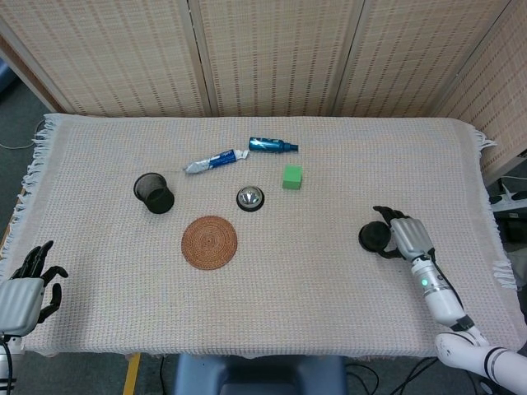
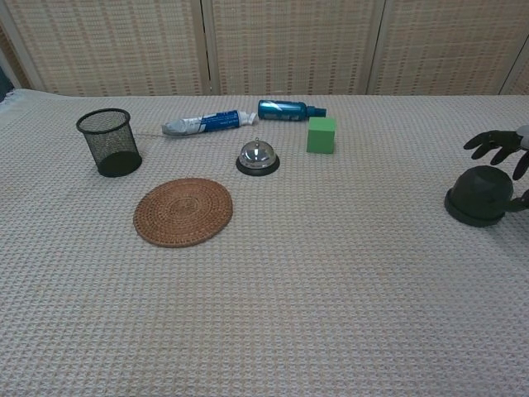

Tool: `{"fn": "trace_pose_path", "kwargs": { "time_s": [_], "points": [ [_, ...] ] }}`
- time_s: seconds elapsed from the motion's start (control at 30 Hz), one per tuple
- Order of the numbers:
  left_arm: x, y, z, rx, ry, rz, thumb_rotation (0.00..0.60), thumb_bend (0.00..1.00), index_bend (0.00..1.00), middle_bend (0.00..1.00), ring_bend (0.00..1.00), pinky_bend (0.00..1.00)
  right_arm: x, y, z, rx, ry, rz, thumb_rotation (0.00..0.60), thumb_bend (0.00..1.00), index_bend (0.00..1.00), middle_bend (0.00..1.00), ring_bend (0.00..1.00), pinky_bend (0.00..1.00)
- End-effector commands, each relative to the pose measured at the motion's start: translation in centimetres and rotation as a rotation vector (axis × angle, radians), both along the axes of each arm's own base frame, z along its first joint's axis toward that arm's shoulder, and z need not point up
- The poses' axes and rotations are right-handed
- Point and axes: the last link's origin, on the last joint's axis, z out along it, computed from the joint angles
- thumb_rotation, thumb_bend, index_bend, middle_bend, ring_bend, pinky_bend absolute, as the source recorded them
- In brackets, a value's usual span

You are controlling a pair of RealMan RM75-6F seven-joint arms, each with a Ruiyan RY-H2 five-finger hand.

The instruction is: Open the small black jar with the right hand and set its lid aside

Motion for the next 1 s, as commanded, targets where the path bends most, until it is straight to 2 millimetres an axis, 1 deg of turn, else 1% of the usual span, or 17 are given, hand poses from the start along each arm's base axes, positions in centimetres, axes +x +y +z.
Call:
{"fn": "trace_pose_path", "kwargs": {
  "time_s": [0.03,0.2,0.27,0.37,0.5,0.6,0.67,0.77,0.87,1.0],
  "points": [
    [0.0,0.0,0.0,-0.001,0.000,0.000,0.600,0.63,0.43,0.00,0.00,0.33,0.1,-0.1,-0.1,-0.010,-0.005,0.007,0.600,0.16,0.24,0.26,0.30,0.45],
    [0.0,0.0,0.0,-0.002,0.000,0.000,0.600,0.62,0.43,0.00,0.00,0.33,0.5,-0.2,0.1,-0.059,-0.018,0.042,0.600,0.17,0.44,0.39,0.47,0.62],
    [0.0,0.0,0.0,-0.002,0.001,0.000,0.600,0.63,0.43,0.00,0.00,0.33,0.6,-0.2,0.2,-0.085,-0.026,0.058,0.600,0.18,0.50,0.44,0.53,0.67],
    [0.0,0.0,0.0,-0.004,0.000,0.000,0.600,0.63,0.43,0.00,0.00,0.33,0.7,-0.2,0.4,-0.116,-0.032,0.084,0.600,0.20,0.55,0.47,0.56,0.71],
    [0.0,0.0,-0.1,-0.005,0.001,0.000,0.600,0.63,0.43,0.00,0.00,0.33,1.1,0.0,0.7,-0.144,-0.060,0.117,0.600,0.20,0.56,0.47,0.57,0.72],
    [0.0,0.0,-0.1,-0.004,0.001,0.001,0.600,0.63,0.43,0.00,0.00,0.33,1.6,0.7,1.3,-0.156,-0.094,0.148,0.600,0.20,0.56,0.47,0.57,0.72],
    [0.0,0.0,0.0,-0.002,-0.002,0.001,0.600,0.63,0.43,0.00,0.00,0.33,1.6,1.6,1.9,-0.150,-0.096,0.156,0.600,0.20,0.56,0.48,0.58,0.72],
    [0.0,0.0,0.1,0.001,-0.004,0.001,0.600,0.63,0.43,0.00,0.00,0.33,1.1,3.2,2.8,-0.123,-0.050,0.139,0.600,0.20,0.56,0.48,0.58,0.72],
    [0.1,0.0,0.0,-0.001,-0.008,0.001,0.600,0.63,0.43,0.00,0.00,0.33,0.2,4.9,3.6,-0.097,0.031,0.109,0.600,0.20,0.56,0.48,0.58,0.73],
    [0.1,0.0,0.0,-0.003,-0.008,-0.003,0.600,0.63,0.43,0.00,0.00,0.33,-0.8,6.9,4.0,-0.052,0.112,0.068,0.600,0.20,0.56,0.48,0.58,0.72]
  ]
}}
